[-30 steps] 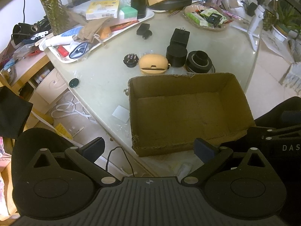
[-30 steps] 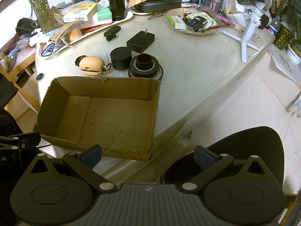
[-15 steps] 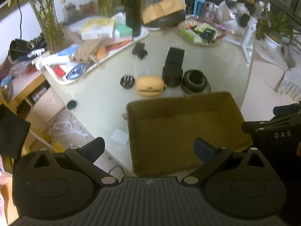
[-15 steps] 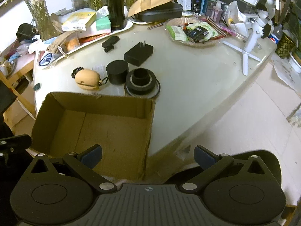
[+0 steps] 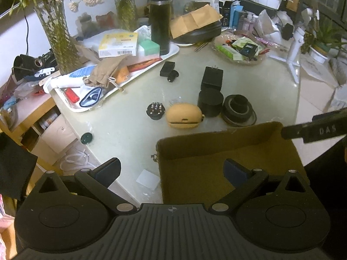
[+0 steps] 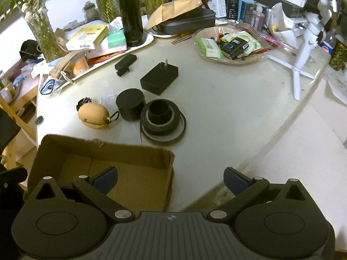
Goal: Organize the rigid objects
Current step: 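Move the right tool to the black tape roll and close around it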
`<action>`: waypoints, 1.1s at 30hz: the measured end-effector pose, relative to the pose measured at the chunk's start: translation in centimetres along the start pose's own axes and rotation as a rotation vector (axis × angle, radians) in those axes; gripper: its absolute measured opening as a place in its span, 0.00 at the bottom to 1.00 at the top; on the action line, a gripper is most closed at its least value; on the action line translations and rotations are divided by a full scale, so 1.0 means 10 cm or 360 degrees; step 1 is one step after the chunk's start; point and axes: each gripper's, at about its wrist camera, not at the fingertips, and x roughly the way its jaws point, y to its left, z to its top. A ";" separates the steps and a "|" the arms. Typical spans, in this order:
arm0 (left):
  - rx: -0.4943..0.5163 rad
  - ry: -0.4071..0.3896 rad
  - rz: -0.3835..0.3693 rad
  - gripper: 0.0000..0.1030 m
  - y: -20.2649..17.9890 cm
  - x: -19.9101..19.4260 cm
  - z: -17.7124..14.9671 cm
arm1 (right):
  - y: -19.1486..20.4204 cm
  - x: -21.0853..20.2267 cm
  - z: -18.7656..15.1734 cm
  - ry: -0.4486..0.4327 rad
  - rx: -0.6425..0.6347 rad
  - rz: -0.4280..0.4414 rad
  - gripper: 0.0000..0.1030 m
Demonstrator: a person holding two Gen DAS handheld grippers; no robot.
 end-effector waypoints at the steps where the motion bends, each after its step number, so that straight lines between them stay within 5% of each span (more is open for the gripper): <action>1: 0.0008 -0.0002 0.0008 1.00 0.01 0.01 0.01 | -0.02 0.04 0.03 -0.0001 0.0007 0.0017 1.00; 11: -0.0044 -0.0001 0.0005 1.00 0.13 0.13 0.12 | -0.07 0.33 0.29 -0.0129 -0.0114 0.0042 1.00; 22: -0.0116 -0.0007 -0.0025 1.00 0.21 0.13 0.12 | -0.11 0.66 0.60 -0.0042 -0.0227 0.0266 1.00; 33: -0.0140 0.0043 -0.0076 1.00 0.20 0.17 0.03 | -0.06 1.04 0.73 -0.0093 -0.0414 0.0335 0.99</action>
